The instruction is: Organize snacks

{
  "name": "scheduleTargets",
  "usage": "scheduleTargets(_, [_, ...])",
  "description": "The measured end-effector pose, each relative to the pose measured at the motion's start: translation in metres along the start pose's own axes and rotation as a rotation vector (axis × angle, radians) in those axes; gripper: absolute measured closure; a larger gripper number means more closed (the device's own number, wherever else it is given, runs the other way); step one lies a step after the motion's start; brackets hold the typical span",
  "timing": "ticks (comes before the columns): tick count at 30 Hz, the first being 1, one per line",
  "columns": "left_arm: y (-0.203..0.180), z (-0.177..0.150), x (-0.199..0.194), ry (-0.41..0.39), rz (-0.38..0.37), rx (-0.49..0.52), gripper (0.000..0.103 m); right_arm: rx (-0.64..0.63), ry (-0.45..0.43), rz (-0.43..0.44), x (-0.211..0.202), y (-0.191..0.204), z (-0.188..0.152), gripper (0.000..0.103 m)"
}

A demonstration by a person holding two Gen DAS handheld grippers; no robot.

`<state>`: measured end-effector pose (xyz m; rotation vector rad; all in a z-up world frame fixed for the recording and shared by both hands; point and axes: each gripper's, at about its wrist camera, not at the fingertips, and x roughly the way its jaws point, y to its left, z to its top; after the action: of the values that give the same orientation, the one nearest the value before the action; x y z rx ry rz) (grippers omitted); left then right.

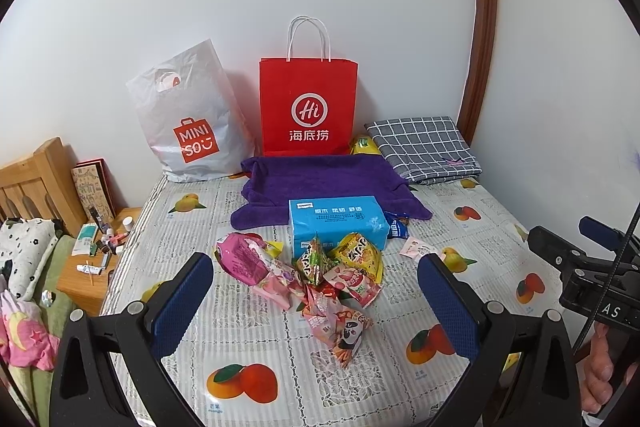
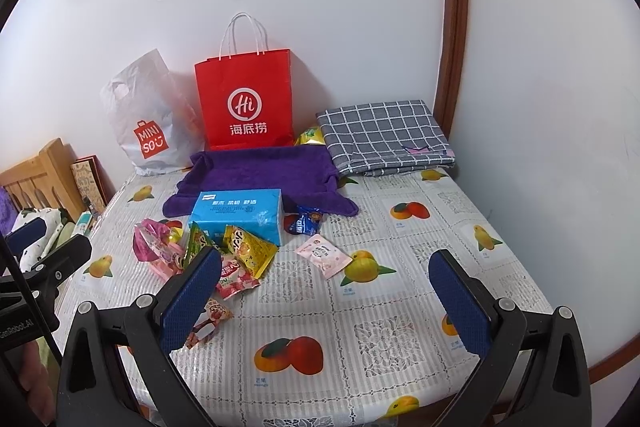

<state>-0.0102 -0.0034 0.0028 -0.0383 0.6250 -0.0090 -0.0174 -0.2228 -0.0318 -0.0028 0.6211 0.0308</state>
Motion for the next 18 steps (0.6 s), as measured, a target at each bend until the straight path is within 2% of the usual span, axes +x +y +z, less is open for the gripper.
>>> scheduleTargets(18, [-0.0029,-0.0003,-0.0006,-0.002,0.001,0.003,0.0,-0.001,-0.003,0.005,-0.0026,0.0028,-0.0015,0.001])
